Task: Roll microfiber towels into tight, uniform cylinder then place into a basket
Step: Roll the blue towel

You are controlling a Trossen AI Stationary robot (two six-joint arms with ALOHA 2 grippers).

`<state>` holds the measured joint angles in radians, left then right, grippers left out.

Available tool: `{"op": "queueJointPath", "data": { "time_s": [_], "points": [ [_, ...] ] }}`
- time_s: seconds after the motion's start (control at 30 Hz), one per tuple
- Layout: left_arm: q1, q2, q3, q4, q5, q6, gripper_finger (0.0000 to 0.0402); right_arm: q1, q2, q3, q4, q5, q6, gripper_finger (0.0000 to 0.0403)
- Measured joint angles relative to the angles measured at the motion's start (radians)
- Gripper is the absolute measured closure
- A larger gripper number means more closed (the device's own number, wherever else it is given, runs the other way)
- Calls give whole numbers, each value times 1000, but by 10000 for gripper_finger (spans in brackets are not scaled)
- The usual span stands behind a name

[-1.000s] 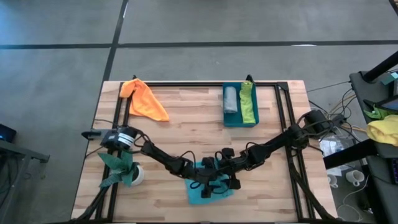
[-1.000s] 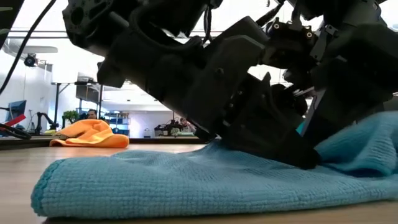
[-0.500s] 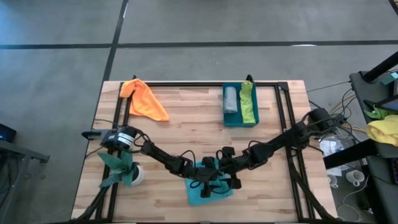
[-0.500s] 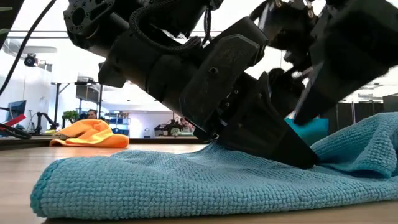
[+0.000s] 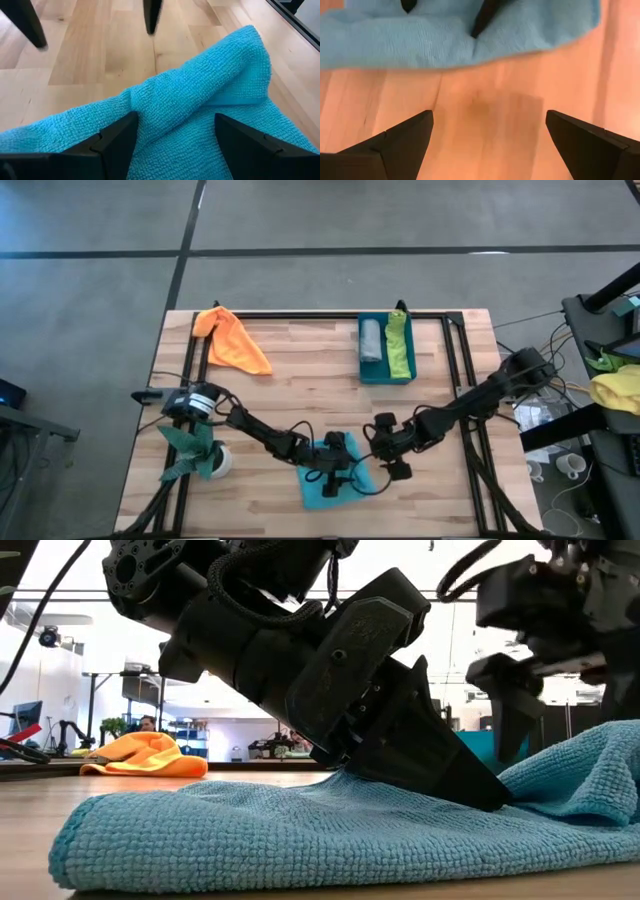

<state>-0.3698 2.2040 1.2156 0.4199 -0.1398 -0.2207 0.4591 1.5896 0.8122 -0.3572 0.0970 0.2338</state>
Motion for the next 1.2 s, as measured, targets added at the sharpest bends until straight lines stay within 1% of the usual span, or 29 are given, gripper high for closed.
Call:
{"op": "queueJointPath", "data": {
  "time_s": [0.13,0.27,0.37,0.5,0.57,0.63,0.73,0.8,0.93,1.07,1.13,1.2],
  "points": [
    [2,0,-1,5,0,3,150,-1,28,-1,54,1,2,19],
    [2,-9,1,-6,3,27,150,-1,38,1,49,0,9,19],
    [2,-19,0,-13,2,35,150,0,23,15,43,-16,42,19],
    [6,-23,0,-17,-1,38,150,28,2,53,55,-17,115,19],
    [7,-23,0,-17,-2,41,150,49,14,67,54,-16,184,19],
    [8,-24,0,-20,-2,41,150,78,31,94,44,7,280,19],
    [8,-24,0,-20,-6,41,150,117,60,160,-16,54,470,19],
    [8,-24,0,-18,-8,41,150,135,94,224,-91,84,616,19],
    [9,-24,0,-16,-9,44,150,137,207,383,-252,83,856,19],
    [9,-24,0,-13,-10,44,150,136,355,571,-465,35,1008,25],
    [9,-24,0,-13,-10,44,150,136,420,656,-576,-10,1044,35],
    [9,-24,0,-13,-11,44,150,137,466,718,-629,-68,1060,52]
  ]
}}
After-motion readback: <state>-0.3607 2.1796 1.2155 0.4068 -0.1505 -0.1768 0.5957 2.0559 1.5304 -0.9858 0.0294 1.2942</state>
